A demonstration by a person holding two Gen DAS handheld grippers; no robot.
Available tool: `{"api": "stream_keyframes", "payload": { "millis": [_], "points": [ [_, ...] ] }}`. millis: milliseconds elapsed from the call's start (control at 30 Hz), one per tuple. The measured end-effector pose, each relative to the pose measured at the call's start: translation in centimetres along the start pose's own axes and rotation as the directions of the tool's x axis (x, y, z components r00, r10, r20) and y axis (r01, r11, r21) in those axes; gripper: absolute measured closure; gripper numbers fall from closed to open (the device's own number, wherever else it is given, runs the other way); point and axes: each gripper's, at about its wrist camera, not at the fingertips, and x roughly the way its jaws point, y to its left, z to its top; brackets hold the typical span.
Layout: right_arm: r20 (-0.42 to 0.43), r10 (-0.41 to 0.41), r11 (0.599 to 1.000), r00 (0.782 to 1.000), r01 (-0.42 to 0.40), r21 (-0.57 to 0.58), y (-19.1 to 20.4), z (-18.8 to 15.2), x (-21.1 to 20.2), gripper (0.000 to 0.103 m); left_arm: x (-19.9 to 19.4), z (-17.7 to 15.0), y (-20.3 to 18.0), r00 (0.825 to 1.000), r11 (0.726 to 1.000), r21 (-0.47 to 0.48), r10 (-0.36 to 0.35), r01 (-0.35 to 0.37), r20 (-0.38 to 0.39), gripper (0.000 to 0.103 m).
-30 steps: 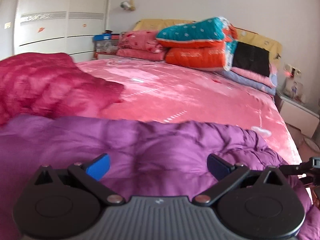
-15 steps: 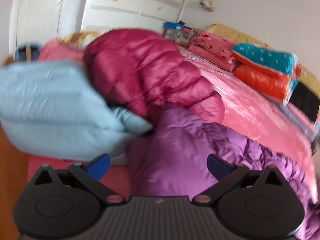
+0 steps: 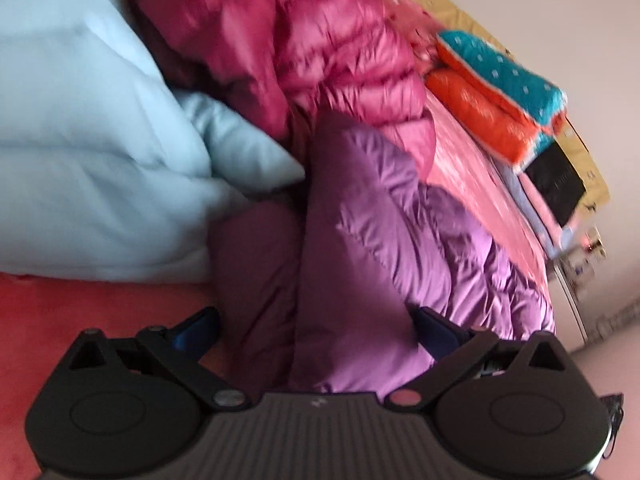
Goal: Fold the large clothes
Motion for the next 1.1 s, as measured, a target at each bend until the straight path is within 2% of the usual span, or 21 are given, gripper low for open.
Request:
{"api": "stream_keyframes", "payload": {
  "millis": [333,600,767,867,1000,1100],
  "points": [
    [-0.026,0.084,0.996,0.996,-0.084,0.015,0.1,-0.2,1.1,0.000,3.0,0.5,-0.7,0.998,0.996,0.067,-0.059,0.061,-0.038,0.000],
    [0.061,0.188,0.971,0.980,-0.195,0.135,-1.1,0.0,1.5,0.000,3.6,0.1,-0.5,0.997,0.992,0.104,-0.074,0.076,-0.021,0.000],
    [0.063,0.163,0.980,0.985,-0.169,0.102,-0.4,-0.4,1.2,0.000,3.4,-0.5,-1.0,0.998,0.991,0.124,-0.055,0.054,0.007,0.002],
    [0.064,0.137,0.986,0.988,-0.142,0.086,0.0,-0.4,1.6,0.000,3.2,-0.8,-1.2,0.999,0.990,0.133,-0.050,0.047,0.016,0.007],
    [0.067,0.098,0.993,0.993,-0.102,0.060,0.8,-0.5,1.7,0.000,2.9,-1.1,-1.8,0.998,0.989,0.136,-0.057,0.054,0.017,0.023],
    [0.072,0.063,0.997,0.995,-0.066,0.037,1.1,-0.6,1.4,0.004,2.8,-1.3,-2.2,0.998,0.989,0.136,-0.055,0.052,0.024,0.032]
  ]
}}
